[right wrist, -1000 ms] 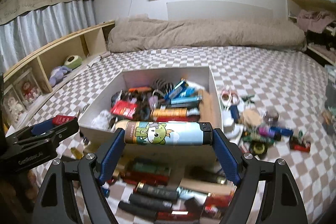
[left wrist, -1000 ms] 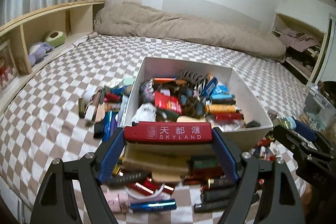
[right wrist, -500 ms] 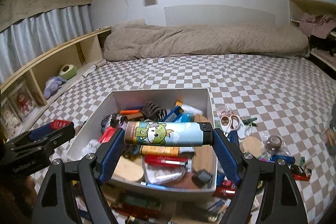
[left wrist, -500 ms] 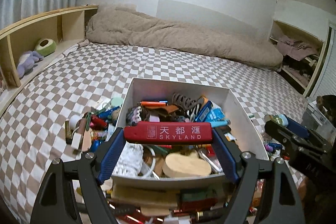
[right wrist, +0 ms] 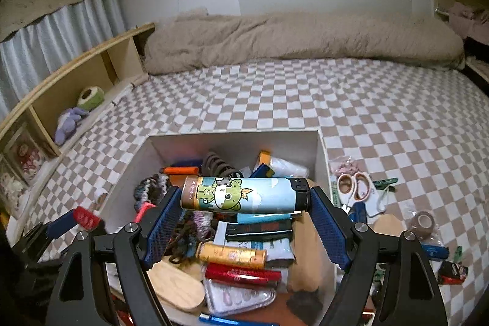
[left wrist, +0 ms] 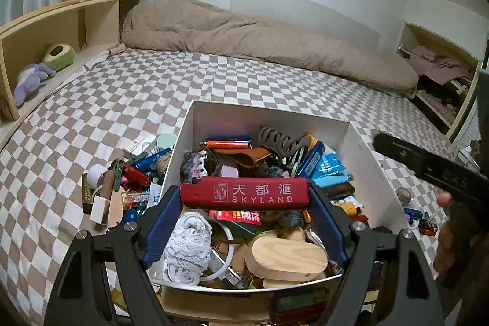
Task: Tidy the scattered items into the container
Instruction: 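Carry the red lighter and cartoon lighter over the white box with both tools, then open the right tool to drop the cartoon lighter while the left tool lowers the red lighter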
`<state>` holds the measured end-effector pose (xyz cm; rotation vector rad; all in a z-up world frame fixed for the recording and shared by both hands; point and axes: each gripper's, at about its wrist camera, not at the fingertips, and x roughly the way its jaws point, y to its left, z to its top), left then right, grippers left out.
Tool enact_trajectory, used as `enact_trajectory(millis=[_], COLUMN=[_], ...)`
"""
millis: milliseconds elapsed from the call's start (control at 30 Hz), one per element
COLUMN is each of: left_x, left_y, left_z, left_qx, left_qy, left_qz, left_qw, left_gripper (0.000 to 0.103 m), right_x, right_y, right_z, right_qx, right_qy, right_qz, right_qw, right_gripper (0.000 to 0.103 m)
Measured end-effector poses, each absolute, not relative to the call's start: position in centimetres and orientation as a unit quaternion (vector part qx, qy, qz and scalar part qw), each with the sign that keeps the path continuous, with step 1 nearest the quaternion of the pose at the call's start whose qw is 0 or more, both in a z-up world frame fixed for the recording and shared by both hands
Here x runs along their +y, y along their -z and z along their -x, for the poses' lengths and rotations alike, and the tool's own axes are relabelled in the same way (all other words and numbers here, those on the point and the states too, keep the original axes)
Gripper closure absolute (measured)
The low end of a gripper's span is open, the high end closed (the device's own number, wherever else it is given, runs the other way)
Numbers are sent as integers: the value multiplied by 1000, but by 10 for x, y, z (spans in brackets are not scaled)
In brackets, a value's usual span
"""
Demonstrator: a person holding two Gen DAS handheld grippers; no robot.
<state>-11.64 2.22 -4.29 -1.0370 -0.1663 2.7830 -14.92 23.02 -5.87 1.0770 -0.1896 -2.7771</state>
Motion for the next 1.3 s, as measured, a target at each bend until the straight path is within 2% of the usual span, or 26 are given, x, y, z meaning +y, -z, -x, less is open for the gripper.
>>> enact_trajectory(millis=[333,600,733,800,900,1300], left_x=[17,18,20,22,24,25], left_y=[60,70,70,69,68,58], left_z=[124,133,142,151,162,231], left_qx=[-54,-49,-49,-57,-65,-66], left_qy=[-926,-920,-918,-915,-911,-889], left_qz=[364,378,383,390,397,443], left_qw=[83,88,90,92,93,92], left_gripper=[21,21,21,21,21,21], right_x=[231,225,230,234,240,241], right_y=[93,111,109,110,108,111], right_z=[197,207,204,202,197,192], right_qx=[-81,-48,-63,-71,-88,-104], right_qy=[896,899,901,900,904,907], right_qz=[-430,-434,-426,-426,-416,-405], right_qw=[79,46,52,51,49,52], right_gripper=[20,20,20,18,9,8])
